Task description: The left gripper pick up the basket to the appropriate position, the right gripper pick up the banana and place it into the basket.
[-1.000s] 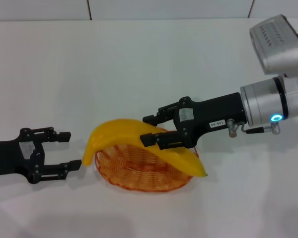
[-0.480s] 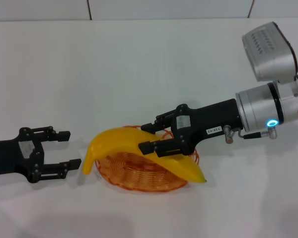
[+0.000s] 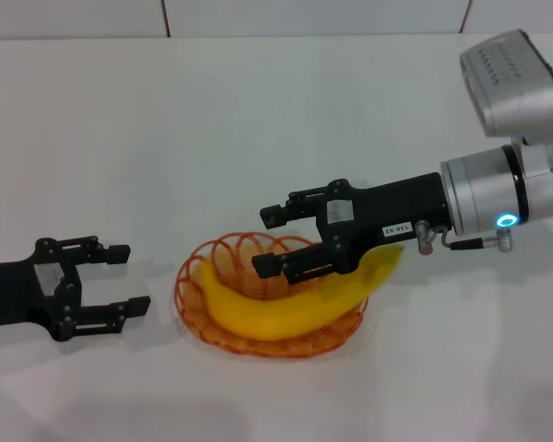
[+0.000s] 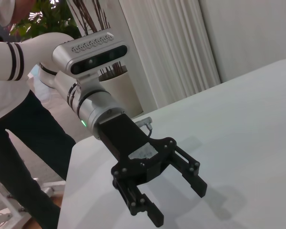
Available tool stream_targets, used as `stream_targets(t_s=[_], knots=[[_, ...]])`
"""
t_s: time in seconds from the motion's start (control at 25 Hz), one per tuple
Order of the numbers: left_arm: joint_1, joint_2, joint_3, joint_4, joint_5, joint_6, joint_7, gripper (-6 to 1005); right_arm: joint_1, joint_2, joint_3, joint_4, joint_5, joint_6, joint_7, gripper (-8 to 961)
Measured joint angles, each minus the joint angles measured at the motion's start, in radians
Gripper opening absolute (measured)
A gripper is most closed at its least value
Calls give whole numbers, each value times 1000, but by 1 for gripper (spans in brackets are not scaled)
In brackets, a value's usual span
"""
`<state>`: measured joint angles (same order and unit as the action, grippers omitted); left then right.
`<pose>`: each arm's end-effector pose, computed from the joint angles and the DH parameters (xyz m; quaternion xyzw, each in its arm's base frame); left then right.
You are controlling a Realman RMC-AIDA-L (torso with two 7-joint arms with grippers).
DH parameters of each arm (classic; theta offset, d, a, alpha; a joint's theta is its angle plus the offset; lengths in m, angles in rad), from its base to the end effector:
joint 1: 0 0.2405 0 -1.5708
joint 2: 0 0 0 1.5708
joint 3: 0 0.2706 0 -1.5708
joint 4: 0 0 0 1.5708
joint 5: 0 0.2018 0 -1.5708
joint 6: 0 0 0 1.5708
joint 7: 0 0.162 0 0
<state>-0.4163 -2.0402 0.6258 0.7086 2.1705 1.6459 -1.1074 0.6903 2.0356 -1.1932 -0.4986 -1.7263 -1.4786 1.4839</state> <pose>-0.3159 0.2925 -0.0044 -0.9704 -0.1239 -0.1537 0.1390 0.1994 0.3393 -0.0770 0.9610 -0.1866 -0.2026 0.0229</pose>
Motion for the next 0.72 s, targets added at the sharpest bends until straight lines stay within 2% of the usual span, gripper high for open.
stream_targets(t_s=[0.04, 0.16, 0.36, 0.4, 0.44, 0.52, 0.72], knots=[[0, 0, 0, 0, 0, 0, 0, 759, 0, 0, 0, 0, 0, 0, 0, 544], [3, 0, 0, 0, 0, 0, 0, 759, -1, -1, 1, -4, 0, -6, 0, 789], [8, 1, 0, 0, 4, 0, 0, 759, -11, -9, 3, -36, 0, -39, -1, 827], [8, 1, 0, 0, 7, 0, 0, 759, -35, -24, 3, -67, -5, -68, -5, 827], [8, 1, 0, 0, 7, 0, 0, 759, -35, -24, 3, -67, -5, -68, -5, 827], [8, 2, 0, 0, 8, 0, 0, 759, -77, -52, 10, -96, -5, -104, -21, 826], [8, 4, -1, 0, 2, 0, 2, 759, -182, -107, 116, -127, -7, -167, -129, 825]])
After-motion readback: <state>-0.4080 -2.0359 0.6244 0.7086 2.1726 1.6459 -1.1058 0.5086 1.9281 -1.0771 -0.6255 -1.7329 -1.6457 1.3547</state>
